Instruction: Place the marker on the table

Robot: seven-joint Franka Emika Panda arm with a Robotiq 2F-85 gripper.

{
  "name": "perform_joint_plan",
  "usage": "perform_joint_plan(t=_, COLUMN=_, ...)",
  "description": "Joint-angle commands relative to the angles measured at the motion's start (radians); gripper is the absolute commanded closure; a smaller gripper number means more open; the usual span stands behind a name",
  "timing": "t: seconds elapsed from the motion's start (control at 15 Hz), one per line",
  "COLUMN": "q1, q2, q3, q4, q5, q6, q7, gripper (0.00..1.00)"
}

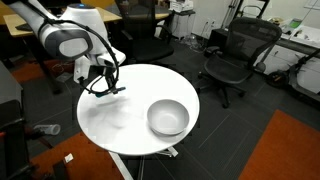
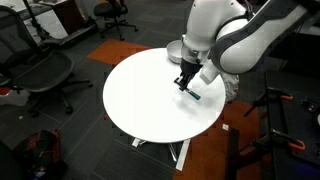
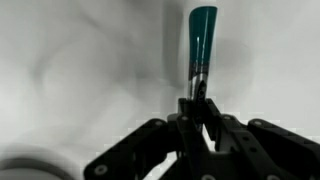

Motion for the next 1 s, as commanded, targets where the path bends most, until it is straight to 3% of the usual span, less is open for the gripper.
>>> perform_joint_plan(t=0.0, q1=0.013, q2=0.029, q3=-0.005, q4=0.020, q5=0.021, q6=0.020, q7=0.011, gripper=0.95)
perform_joint_plan(t=0.27, q1=0.014, q2=0.056, q3=-0.008, q4=0.039, q5=0.024, q6=0.014, q7=0.010, gripper=0.95)
perform_joint_plan(t=0.33, q1=0.024, q2=0.063, q3=-0.018, q4=0.044, q5=0.012, q6=0.013, q7=0.014, gripper=0.56)
perform_joint_plan(t=0.47, q1=0.028, q2=0.075, q3=-0.021, q4=0.056, q5=0.010, q6=0.008, q7=0.014, gripper=0.50)
perform_joint_plan(t=0.8, q1=0.026, q2=0.071, q3=-0.025, q4=0.082, q5=0.011, q6=-0.005, q7=0.007, gripper=0.12)
perform_joint_plan(t=0.93, q1=0.027, q2=0.048, q3=-0.034, q4=0.083, q5=0.005, q6=-0.009, q7=0.003, gripper=0.01)
